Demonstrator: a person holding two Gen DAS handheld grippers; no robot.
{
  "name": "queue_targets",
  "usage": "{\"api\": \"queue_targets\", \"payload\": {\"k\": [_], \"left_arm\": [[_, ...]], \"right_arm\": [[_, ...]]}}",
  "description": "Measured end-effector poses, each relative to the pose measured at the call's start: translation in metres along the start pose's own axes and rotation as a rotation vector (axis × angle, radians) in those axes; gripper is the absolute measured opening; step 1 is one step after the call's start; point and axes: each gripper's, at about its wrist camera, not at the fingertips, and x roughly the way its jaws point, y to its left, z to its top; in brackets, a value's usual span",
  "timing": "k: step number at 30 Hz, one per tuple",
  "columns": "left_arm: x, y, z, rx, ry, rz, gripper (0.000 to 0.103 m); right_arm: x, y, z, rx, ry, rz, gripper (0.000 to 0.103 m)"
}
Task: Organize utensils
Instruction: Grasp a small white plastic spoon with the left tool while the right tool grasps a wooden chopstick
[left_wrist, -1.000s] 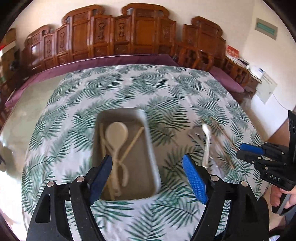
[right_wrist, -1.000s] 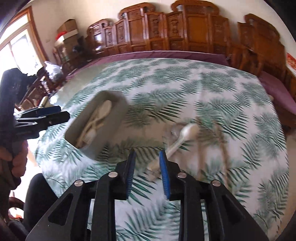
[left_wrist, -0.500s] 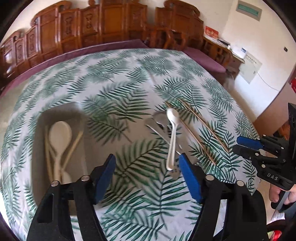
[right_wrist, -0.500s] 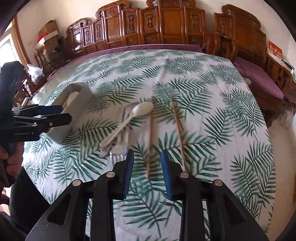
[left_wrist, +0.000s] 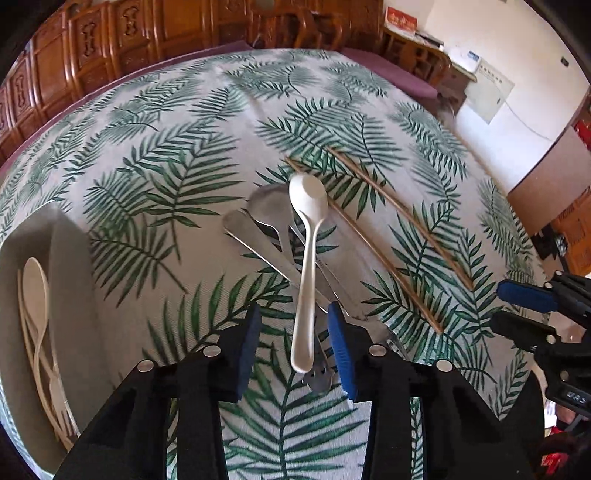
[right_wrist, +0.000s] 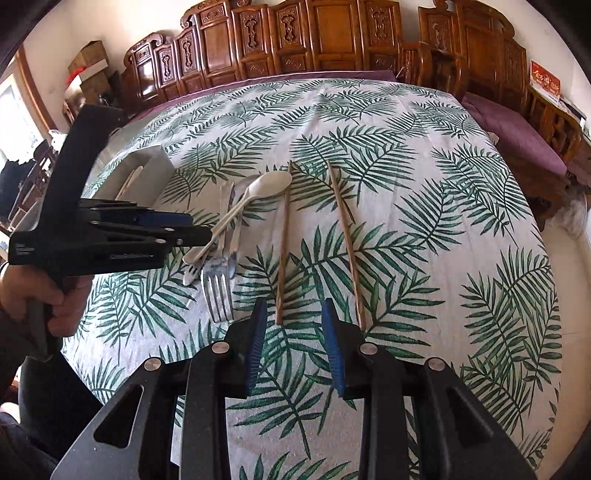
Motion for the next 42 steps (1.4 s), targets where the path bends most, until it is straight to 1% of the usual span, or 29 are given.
{"api": "queue_targets", "payload": {"k": [7, 9, 10, 14, 18, 19, 20, 23, 32, 34, 42], "left_arm": [[0.01, -0.004, 0.006, 0.012, 0.002, 0.016, 0.028], [0.01, -0.005, 0.007, 0.019, -0.001, 0.01, 0.023], [0.01, -0.006, 0.006, 0.026, -0.001, 0.009, 0.023], [0.008, -0.007, 0.005, 0.038, 0.002, 0.019, 0.023], [0.007, -0.004, 0.001, 0.037, 0.013, 0.01, 0.022], [0.007, -0.003, 0.001, 0.037, 0.017, 0.01, 0.019], [0.008, -0.003, 0.001, 0.041, 0.027, 0.008, 0.012], [0.008, -0.004, 0.0, 0.054, 0.034, 0.011, 0.011], [0.011, -0.005, 0.006, 0.053, 0.044, 0.017, 0.012], [0.01, -0.004, 0.005, 0.051, 0.044, 0.015, 0.01], [-0.014, 0.003, -0.002, 0.023, -0.007, -0.001, 0.01]], "right_arm": [[-0.001, -0.011, 0.0, 0.014, 0.0, -0.013, 0.033], [-0.002, -0.013, 0.0, 0.017, -0.001, -0.013, 0.033], [-0.002, -0.013, 0.0, 0.017, -0.002, -0.014, 0.033], [-0.002, -0.013, 0.001, 0.017, -0.003, -0.02, 0.033], [0.0, -0.014, 0.003, 0.018, -0.004, -0.019, 0.033], [0.0, -0.013, 0.004, 0.017, -0.005, -0.019, 0.033], [0.0, -0.013, 0.005, 0.017, -0.006, -0.02, 0.033], [0.0, -0.014, 0.005, 0.022, -0.008, -0.02, 0.033], [0.004, -0.017, 0.008, 0.028, -0.009, -0.022, 0.033], [0.006, -0.018, 0.01, 0.028, -0.007, -0.024, 0.033], [0.021, -0.022, 0.016, 0.021, 0.006, -0.039, 0.033]]}}
